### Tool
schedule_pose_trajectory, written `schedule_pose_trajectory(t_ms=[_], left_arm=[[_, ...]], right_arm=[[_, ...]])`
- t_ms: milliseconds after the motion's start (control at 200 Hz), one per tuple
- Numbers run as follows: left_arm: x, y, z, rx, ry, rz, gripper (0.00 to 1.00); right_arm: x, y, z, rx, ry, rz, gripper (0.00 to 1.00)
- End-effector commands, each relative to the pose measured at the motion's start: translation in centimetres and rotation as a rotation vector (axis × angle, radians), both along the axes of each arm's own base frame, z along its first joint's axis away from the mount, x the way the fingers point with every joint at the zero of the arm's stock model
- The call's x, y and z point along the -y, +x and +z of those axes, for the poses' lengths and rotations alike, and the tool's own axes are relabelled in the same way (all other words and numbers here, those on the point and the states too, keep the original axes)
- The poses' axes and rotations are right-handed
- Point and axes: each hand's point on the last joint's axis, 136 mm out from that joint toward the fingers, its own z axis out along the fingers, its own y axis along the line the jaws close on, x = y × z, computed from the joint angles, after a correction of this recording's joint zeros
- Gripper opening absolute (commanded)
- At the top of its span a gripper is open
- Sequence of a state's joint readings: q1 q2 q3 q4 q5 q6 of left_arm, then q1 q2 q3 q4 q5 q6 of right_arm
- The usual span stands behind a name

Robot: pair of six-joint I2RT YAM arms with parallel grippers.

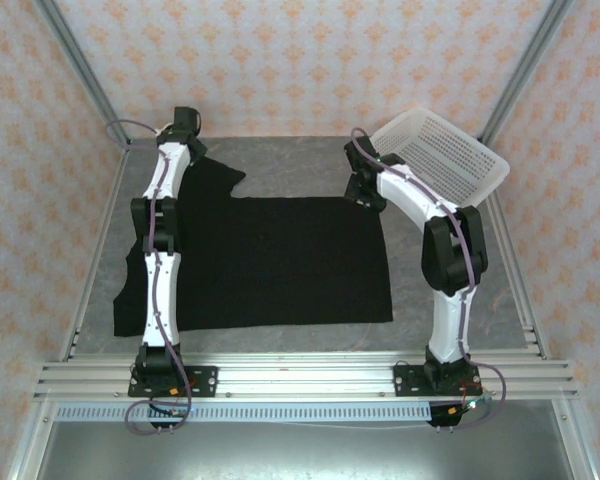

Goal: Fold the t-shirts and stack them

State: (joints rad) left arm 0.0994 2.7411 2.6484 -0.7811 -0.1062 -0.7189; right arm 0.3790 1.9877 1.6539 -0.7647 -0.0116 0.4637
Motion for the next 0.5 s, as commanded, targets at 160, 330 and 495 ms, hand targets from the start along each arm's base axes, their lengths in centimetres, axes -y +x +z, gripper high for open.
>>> schedule_pose_trajectory(t_ms=[160,330,495], left_arm=[[-1.4,1.5,-0.9,0.05,0.063,0.055,0.59],[0.2,0.7,-4.0,-0.007,-0.042,0.048,0.63],[2.7,-1.6,-6.8,-0.135,-0.14,0.002,0.62]], right_arm=[[0.3,-2.4,1.3,0.037,0.077,-0.046,0.57],[0.2,-2.7,1.1,0.033,0.091,-0.044,0.57],[-0.2,-2.2,1.1,0.035,0.096,-0.025,0.57]])
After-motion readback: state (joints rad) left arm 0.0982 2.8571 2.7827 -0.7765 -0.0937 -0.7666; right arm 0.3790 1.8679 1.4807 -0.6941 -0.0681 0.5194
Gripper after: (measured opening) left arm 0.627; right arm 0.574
